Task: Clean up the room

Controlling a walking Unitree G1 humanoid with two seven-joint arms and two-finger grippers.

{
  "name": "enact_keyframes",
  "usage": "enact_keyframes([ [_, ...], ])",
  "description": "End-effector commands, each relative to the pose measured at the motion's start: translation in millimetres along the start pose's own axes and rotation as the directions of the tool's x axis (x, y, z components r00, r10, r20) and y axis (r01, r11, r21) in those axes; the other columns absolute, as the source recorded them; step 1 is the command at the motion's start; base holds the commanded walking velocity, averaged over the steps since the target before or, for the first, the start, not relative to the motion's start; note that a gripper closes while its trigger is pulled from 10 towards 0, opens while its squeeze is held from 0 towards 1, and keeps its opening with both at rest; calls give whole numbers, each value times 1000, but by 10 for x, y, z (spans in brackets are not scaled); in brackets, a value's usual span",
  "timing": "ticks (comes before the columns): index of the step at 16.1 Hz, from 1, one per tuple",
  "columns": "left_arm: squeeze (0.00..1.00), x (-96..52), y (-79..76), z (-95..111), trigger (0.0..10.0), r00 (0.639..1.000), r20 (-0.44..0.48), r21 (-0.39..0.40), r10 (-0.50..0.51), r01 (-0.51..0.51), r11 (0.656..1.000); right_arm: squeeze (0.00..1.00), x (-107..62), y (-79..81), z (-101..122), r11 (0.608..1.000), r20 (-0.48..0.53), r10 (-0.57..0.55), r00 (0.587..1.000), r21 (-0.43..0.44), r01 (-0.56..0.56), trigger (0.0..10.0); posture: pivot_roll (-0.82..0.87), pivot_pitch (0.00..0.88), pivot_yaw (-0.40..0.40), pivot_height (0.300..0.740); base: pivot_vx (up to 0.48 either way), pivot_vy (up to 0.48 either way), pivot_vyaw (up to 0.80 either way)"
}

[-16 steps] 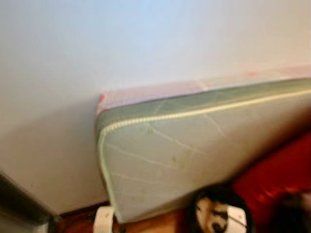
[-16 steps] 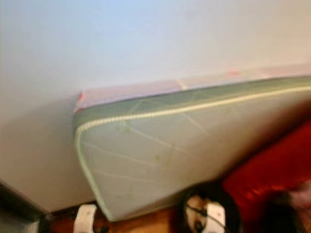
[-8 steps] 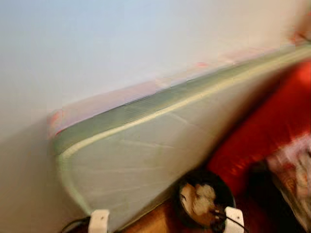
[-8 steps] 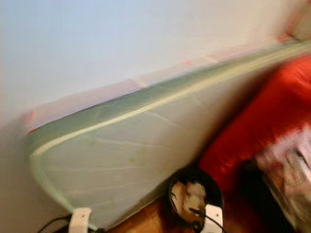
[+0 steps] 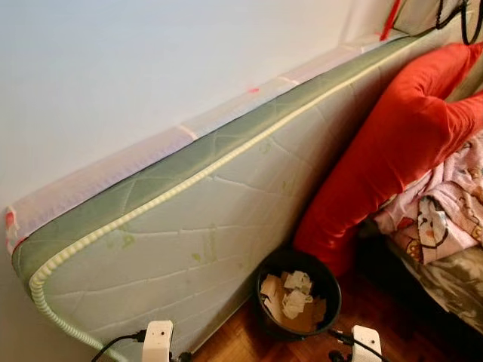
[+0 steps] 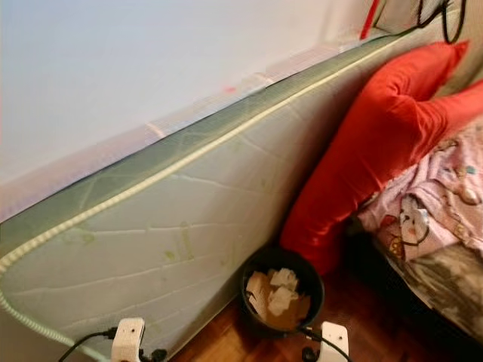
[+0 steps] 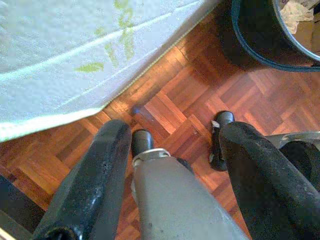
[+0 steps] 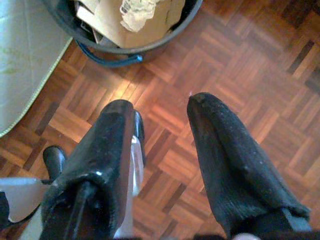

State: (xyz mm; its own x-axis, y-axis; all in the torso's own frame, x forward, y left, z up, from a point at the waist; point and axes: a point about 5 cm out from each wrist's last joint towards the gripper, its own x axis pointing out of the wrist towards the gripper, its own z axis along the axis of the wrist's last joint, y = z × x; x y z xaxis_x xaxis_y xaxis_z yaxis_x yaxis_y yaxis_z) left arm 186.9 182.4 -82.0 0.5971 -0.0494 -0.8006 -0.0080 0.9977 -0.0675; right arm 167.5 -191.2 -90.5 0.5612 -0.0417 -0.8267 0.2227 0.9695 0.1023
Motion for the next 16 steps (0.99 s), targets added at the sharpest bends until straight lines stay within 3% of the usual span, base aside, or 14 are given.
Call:
enact_keyframes([
  [1, 0, -329, 798, -493, 10000, 958, -144, -85, 247, -261, 962, 0, -36, -171, -104, 998, -104, 21, 994, 65, -14, 10000, 133, 0, -11, 740, 0, -386, 0],
  [4, 0, -321, 792, -476, 10000, 958, -141, -89, 249, -263, 961, 0, -36, -169, -105, 997, -106, 20, 994, 70, -13, 10000, 126, 0, -9, 740, 0, -384, -513],
  [6, 0, -277, 715, -433, 10000, 961, -134, -89, 240, -253, 963, 0, -35, -177, -91, 999, -113, 24, 993, 28, -21, 10000, 127, 0, -10, 740, 0, -369, -744],
  [8, 0, -260, 674, -424, 10000, 963, -132, -84, 233, -245, 966, 0, -36, -178, -93, 999, -109, 24, 994, 39, -20, 10000, 117, 0, -1, 740, 0, -366, -738],
  [14, 0, -280, 702, -454, 10000, 963, -139, -70, 231, -243, 968, 0, -39, -185, -103, 999, -113, 25, 993, 26, -22, 10000, 113, 0, -2, 740, 0, -365, -738],
  [16, 0, -285, 716, -453, 10000, 964, -138, -62, 229, -239, 969, 0, -41, -180, -116, 999, -108, 24, 994, 33, -21, 10000, 108, 0, 5, 740, 0, -354, 0],
])
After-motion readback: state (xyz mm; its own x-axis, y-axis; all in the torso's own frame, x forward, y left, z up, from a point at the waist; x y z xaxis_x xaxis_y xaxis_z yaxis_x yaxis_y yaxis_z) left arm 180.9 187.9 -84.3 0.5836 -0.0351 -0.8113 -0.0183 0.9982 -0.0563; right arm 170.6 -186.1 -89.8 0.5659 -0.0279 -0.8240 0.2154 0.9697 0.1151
